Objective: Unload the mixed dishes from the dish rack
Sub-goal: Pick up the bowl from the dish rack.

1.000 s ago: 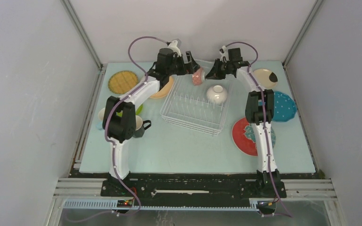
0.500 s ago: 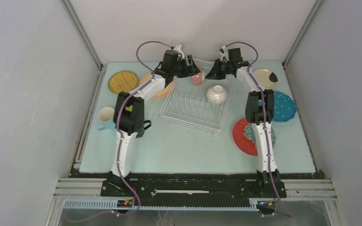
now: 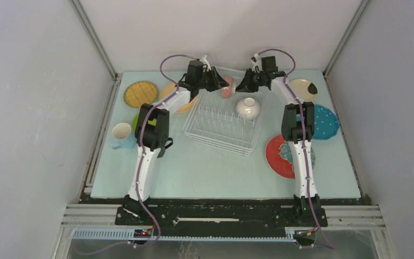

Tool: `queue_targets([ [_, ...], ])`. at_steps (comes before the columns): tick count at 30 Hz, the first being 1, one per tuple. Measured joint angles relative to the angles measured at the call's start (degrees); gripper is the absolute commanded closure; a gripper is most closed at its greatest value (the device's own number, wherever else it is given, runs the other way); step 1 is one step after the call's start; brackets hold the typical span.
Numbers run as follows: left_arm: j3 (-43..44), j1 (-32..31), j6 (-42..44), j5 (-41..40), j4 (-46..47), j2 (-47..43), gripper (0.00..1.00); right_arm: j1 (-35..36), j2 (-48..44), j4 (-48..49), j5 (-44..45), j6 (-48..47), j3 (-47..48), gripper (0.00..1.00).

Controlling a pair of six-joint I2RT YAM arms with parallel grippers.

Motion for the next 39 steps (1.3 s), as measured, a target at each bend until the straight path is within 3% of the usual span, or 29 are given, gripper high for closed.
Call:
queue_targets([
  [1, 0.0, 0.2, -0.7, 0.8, 0.6, 0.3, 0.93, 0.0, -0.4, 0.5, -0.3, 0.0, -0.8, 0.74],
  [2, 0.0, 0.3, -1.6, 2.1, 1.9, 0.4, 0.99, -0.1, -0.8, 0.9, -0.5, 0.0, -1.6, 0.73],
  [11, -0.7, 0.9, -9.0, 7.1, 10.1, 1.7, 1.00, -1.2, -5.9, 6.0, -6.1, 0.1, -12.1, 0.66],
  [18, -2.8, 1.8, -11.4, 8.5, 15.8, 1.6, 1.00, -2.6, -14.9, 9.2, -10.7, -0.3, -18.0, 0.47],
  [23, -4.0, 1.9, -11.6, 8.6, 17.4, 0.7, 1.00, -3.4, -23.4, 9.9, -13.0, -3.8, -20.6, 0.46],
  [32, -17.5, 1.9, -9.7, 8.8, 19.9, -12.9, 1.00, -3.5, -37.2, 6.4, -19.2, -14.6, -29.9, 0.46],
  [39, -28.4, 1.7, -5.9, 9.2, 23.1, -28.3, 1.00, -3.4, -48.3, 1.0, -22.0, -22.6, -39.6, 0.46],
])
